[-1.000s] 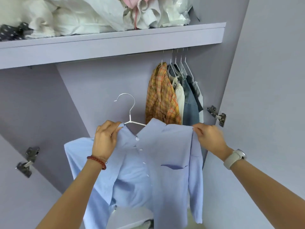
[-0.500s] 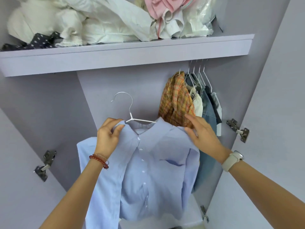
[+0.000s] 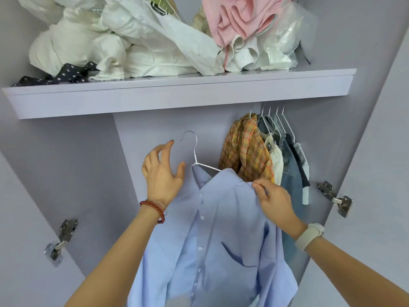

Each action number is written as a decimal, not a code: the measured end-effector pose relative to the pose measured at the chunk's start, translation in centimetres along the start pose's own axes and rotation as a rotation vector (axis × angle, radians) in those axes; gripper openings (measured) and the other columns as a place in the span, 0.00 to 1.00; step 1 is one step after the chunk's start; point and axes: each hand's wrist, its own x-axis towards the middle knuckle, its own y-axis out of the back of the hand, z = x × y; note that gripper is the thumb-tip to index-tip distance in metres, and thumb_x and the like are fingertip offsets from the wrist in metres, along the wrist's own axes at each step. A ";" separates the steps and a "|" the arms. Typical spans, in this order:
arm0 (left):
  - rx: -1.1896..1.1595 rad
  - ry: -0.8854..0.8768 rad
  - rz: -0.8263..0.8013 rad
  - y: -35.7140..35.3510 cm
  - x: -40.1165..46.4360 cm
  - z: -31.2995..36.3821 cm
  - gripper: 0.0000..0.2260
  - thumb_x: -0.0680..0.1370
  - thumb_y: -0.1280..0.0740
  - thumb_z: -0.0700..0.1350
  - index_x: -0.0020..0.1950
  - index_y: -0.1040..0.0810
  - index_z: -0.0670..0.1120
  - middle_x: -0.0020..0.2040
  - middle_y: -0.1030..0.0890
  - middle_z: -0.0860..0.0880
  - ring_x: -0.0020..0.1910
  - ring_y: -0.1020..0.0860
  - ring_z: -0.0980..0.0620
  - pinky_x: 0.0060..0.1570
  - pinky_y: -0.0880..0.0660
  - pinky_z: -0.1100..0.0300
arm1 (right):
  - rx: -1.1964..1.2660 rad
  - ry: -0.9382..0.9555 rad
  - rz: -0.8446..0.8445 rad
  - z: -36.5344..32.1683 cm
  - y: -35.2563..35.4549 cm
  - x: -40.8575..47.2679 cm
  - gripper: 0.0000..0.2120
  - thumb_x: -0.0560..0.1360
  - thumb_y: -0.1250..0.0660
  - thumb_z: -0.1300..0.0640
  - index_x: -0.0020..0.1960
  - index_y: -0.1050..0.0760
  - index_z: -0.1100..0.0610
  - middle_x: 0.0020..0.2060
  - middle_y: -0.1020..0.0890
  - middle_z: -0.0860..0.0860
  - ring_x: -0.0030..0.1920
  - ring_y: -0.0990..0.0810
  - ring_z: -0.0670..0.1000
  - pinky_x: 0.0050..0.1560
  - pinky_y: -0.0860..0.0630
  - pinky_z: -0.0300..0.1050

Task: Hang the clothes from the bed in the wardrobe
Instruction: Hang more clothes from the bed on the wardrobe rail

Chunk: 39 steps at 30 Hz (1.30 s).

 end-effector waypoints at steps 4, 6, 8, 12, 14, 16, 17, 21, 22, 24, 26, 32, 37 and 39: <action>0.157 -0.283 0.184 -0.5 1.7 3.1 0.22 0.72 0.33 0.39 0.66 0.29 0.43 0.65 0.30 0.38 0.66 0.33 0.36 0.62 0.39 0.41 | 0.028 -0.178 0.093 0.7 -1.2 1.5 0.09 0.78 0.41 0.58 0.45 0.23 0.58 0.41 0.18 0.54 0.42 0.22 0.57 0.39 0.34 0.44; 0.251 -0.394 0.249 -1.1 3.3 4.7 0.23 0.71 0.34 0.40 0.66 0.29 0.44 0.67 0.31 0.37 0.67 0.35 0.35 0.63 0.38 0.39 | 0.087 -0.230 0.158 0.8 -1.5 2.8 0.09 0.78 0.42 0.58 0.45 0.24 0.59 0.37 0.20 0.54 0.40 0.23 0.59 0.37 0.34 0.44; 0.350 -0.455 0.271 -1.8 5.0 6.1 0.27 0.70 0.34 0.42 0.70 0.33 0.45 0.71 0.35 0.38 0.70 0.39 0.36 0.65 0.41 0.38 | 0.148 -0.253 0.224 0.5 -1.7 4.5 0.09 0.78 0.42 0.59 0.45 0.25 0.60 0.35 0.21 0.55 0.38 0.24 0.58 0.36 0.36 0.44; 0.464 -0.462 0.205 -3.8 7.6 6.9 0.32 0.72 0.34 0.45 0.74 0.41 0.45 0.73 0.42 0.37 0.72 0.45 0.33 0.68 0.48 0.36 | 0.229 -0.290 0.339 -0.4 -2.6 8.6 0.10 0.78 0.44 0.61 0.46 0.27 0.65 0.39 0.21 0.62 0.40 0.24 0.61 0.39 0.32 0.48; 0.501 -0.453 0.209 -4.7 8.2 6.4 0.34 0.71 0.33 0.46 0.74 0.43 0.45 0.73 0.42 0.37 0.72 0.46 0.33 0.68 0.48 0.36 | 0.243 -0.338 0.375 -0.7 -3.3 10.7 0.11 0.79 0.45 0.60 0.49 0.27 0.65 0.43 0.20 0.63 0.44 0.23 0.62 0.41 0.32 0.49; 0.537 -0.469 0.255 -5.2 8.5 5.7 0.35 0.70 0.33 0.48 0.74 0.43 0.45 0.73 0.41 0.37 0.72 0.49 0.35 0.68 0.49 0.36 | 0.228 -0.411 0.383 -0.7 -4.1 12.5 0.12 0.79 0.46 0.59 0.52 0.27 0.65 0.47 0.20 0.63 0.47 0.23 0.63 0.41 0.33 0.48; 0.542 -0.480 0.278 -5.4 8.6 5.5 0.35 0.70 0.33 0.48 0.74 0.43 0.45 0.73 0.41 0.37 0.71 0.50 0.36 0.68 0.50 0.37 | 0.214 -0.441 0.372 -0.6 -4.5 13.1 0.12 0.79 0.46 0.59 0.53 0.28 0.65 0.48 0.21 0.63 0.47 0.23 0.63 0.41 0.33 0.48; 0.535 -0.510 0.309 -5.8 8.9 5.0 0.35 0.71 0.33 0.49 0.74 0.44 0.46 0.73 0.41 0.38 0.71 0.51 0.38 0.68 0.51 0.37 | 0.159 -0.484 0.288 0.7 -6.1 13.5 0.11 0.79 0.46 0.59 0.54 0.28 0.64 0.49 0.21 0.64 0.49 0.24 0.64 0.43 0.31 0.51; 0.533 -0.511 0.307 -5.9 8.9 5.0 0.35 0.71 0.33 0.49 0.74 0.44 0.46 0.73 0.41 0.38 0.71 0.51 0.38 0.68 0.51 0.37 | 0.161 -0.471 0.268 1.1 -6.4 13.1 0.11 0.79 0.45 0.59 0.54 0.28 0.64 0.48 0.20 0.63 0.48 0.23 0.64 0.42 0.31 0.51; 0.521 -0.511 0.312 -5.9 9.0 5.2 0.35 0.71 0.33 0.49 0.74 0.43 0.46 0.73 0.40 0.38 0.71 0.51 0.38 0.68 0.52 0.37 | 0.160 -0.439 0.240 1.9 -6.6 12.4 0.11 0.79 0.44 0.58 0.55 0.28 0.62 0.46 0.20 0.62 0.47 0.23 0.64 0.41 0.32 0.50; 0.479 -0.502 0.318 -5.8 8.8 5.4 0.33 0.71 0.34 0.47 0.74 0.42 0.46 0.73 0.41 0.38 0.72 0.52 0.39 0.68 0.52 0.38 | 0.141 -0.395 0.206 2.6 -6.3 11.9 0.12 0.79 0.43 0.58 0.57 0.27 0.61 0.48 0.21 0.62 0.49 0.24 0.62 0.43 0.32 0.48; 0.316 -0.435 0.212 -7.4 4.8 5.2 0.30 0.72 0.37 0.46 0.74 0.40 0.47 0.74 0.42 0.39 0.73 0.47 0.36 0.68 0.55 0.35 | 0.053 -0.161 0.216 3.3 -3.9 7.8 0.17 0.77 0.42 0.60 0.66 0.32 0.59 0.60 0.27 0.56 0.61 0.31 0.55 0.61 0.36 0.42; 0.185 -0.471 -0.127 -12.4 -3.0 4.7 0.26 0.72 0.35 0.45 0.70 0.33 0.47 0.71 0.36 0.40 0.71 0.39 0.36 0.65 0.45 0.32 | -0.280 -0.089 0.217 5.7 -1.5 -0.3 0.20 0.74 0.47 0.57 0.60 0.26 0.65 0.56 0.22 0.61 0.58 0.25 0.63 0.57 0.28 0.58; 0.110 -0.458 -0.308 -14.9 -6.7 5.0 0.25 0.71 0.30 0.43 0.68 0.30 0.47 0.70 0.32 0.40 0.68 0.35 0.37 0.63 0.40 0.33 | -0.381 -0.190 0.173 7.5 -0.6 -4.9 0.21 0.74 0.47 0.56 0.60 0.25 0.65 0.56 0.22 0.61 0.58 0.25 0.64 0.57 0.28 0.61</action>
